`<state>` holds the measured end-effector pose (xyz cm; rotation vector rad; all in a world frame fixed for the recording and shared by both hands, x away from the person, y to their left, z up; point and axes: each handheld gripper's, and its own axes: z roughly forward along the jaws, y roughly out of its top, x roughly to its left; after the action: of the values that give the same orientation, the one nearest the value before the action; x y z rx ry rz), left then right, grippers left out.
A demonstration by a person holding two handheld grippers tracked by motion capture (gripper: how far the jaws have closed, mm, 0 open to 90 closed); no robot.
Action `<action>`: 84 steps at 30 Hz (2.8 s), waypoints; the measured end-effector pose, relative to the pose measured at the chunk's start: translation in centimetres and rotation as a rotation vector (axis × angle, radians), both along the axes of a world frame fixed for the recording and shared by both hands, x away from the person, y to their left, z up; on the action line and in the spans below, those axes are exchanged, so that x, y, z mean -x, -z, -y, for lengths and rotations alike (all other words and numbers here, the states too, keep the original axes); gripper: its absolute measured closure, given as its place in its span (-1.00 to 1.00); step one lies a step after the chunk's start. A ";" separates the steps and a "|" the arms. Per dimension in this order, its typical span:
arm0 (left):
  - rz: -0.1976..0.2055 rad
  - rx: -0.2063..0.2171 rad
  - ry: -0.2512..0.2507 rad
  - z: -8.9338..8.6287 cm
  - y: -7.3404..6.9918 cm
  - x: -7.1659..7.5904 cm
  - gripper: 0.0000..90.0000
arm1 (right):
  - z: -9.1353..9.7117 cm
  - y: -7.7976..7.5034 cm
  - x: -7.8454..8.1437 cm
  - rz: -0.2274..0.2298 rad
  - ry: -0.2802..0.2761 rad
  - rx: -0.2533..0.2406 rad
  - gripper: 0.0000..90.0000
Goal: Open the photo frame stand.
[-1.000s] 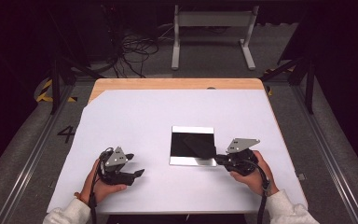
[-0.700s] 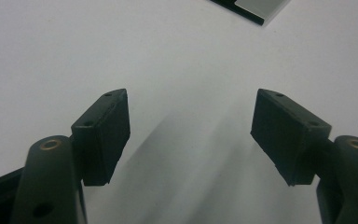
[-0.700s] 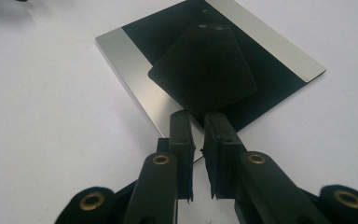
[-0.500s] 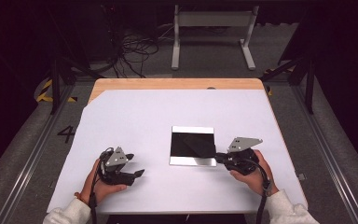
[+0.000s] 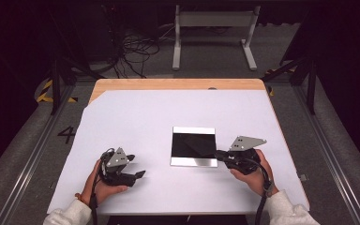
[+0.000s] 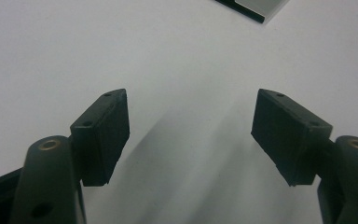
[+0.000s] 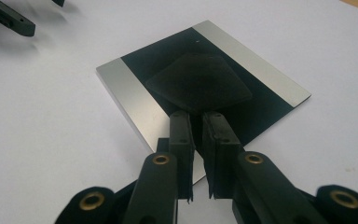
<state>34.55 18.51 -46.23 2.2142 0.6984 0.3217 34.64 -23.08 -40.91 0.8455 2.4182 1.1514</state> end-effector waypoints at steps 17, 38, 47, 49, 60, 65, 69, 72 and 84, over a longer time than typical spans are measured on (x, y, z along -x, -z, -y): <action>-0.002 -0.002 0.003 0.0 0.0 -0.1 -0.37 | -0.2 -0.3 -0.1 0.018 0.009 -0.031 0.81; -0.004 -0.008 0.003 0.1 0.0 -0.1 -0.37 | -0.2 -0.1 -0.2 -0.008 0.009 -0.032 0.57; -0.002 -0.014 0.006 0.1 0.0 -0.1 -0.37 | -0.1 0.0 -0.4 -0.018 0.024 -0.044 0.36; -0.001 -0.016 0.006 0.1 0.0 -0.1 -0.37 | 0.0 0.1 -0.5 -0.026 0.024 -0.050 0.27; -0.001 -0.029 0.008 0.2 0.1 0.0 -0.38 | -0.1 0.3 -1.0 -0.070 0.042 -0.123 -0.06; 0.001 -0.029 0.008 0.2 0.1 0.0 -0.38 | -0.2 0.3 -1.2 -0.082 0.052 -0.157 -0.12; 0.000 -0.034 0.011 0.3 0.1 0.0 -0.38 | -0.4 0.4 -1.5 -0.094 0.060 -0.178 -0.14; -0.005 -0.035 0.024 0.4 0.1 0.1 -0.37 | -0.5 0.4 -1.7 -0.098 0.071 -0.190 -0.16; -0.005 -0.038 0.022 0.5 0.2 0.0 -0.37 | -0.7 0.5 -2.5 -0.107 0.142 -0.239 -0.30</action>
<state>34.53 18.00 -46.43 2.2583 0.6752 0.3210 37.16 -22.35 -41.37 1.1598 2.2883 1.3896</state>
